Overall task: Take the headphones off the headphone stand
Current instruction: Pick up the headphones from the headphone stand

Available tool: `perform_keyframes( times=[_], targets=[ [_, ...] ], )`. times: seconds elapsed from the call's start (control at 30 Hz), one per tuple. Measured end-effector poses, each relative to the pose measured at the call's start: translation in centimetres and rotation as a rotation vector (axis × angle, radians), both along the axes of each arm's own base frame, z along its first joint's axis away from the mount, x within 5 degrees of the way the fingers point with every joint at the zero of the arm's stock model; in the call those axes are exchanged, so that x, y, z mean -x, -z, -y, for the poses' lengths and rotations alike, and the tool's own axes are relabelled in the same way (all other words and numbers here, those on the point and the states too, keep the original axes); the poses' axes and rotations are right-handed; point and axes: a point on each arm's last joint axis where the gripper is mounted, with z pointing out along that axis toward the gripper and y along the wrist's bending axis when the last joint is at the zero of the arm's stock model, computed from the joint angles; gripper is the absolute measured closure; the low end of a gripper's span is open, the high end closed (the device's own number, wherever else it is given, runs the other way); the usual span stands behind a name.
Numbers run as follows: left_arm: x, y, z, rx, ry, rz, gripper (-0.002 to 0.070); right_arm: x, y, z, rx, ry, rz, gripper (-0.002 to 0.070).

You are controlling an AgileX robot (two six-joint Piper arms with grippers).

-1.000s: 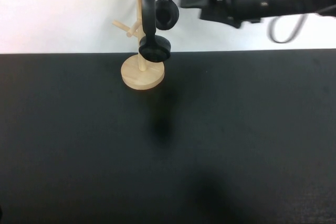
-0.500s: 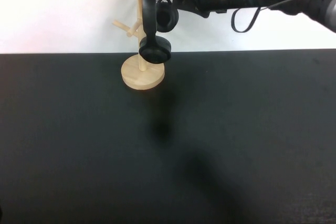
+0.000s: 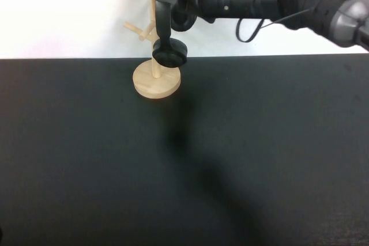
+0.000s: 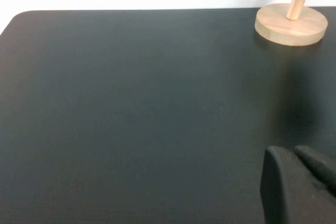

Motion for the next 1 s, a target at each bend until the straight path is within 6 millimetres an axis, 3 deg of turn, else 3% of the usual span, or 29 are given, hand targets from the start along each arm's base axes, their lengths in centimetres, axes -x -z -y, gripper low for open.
perform_keyframes(
  times=[0.6,0.77,1.0],
  targets=[
    [0.0,0.0,0.0,0.0,0.0,0.0,0.0679,-1.8,1.9,-1.8,-0.031,0.008,0.026,0.0242],
    [0.0,0.0,0.0,0.0,0.0,0.0,0.0679,-1.8,1.8,-1.8,-0.034,0.008,0.049,0.0329],
    [0.0,0.0,0.0,0.0,0.0,0.0,0.0679,-1.8,1.6,-1.9,-0.039,0.005,0.058,0.0537]
  ],
)
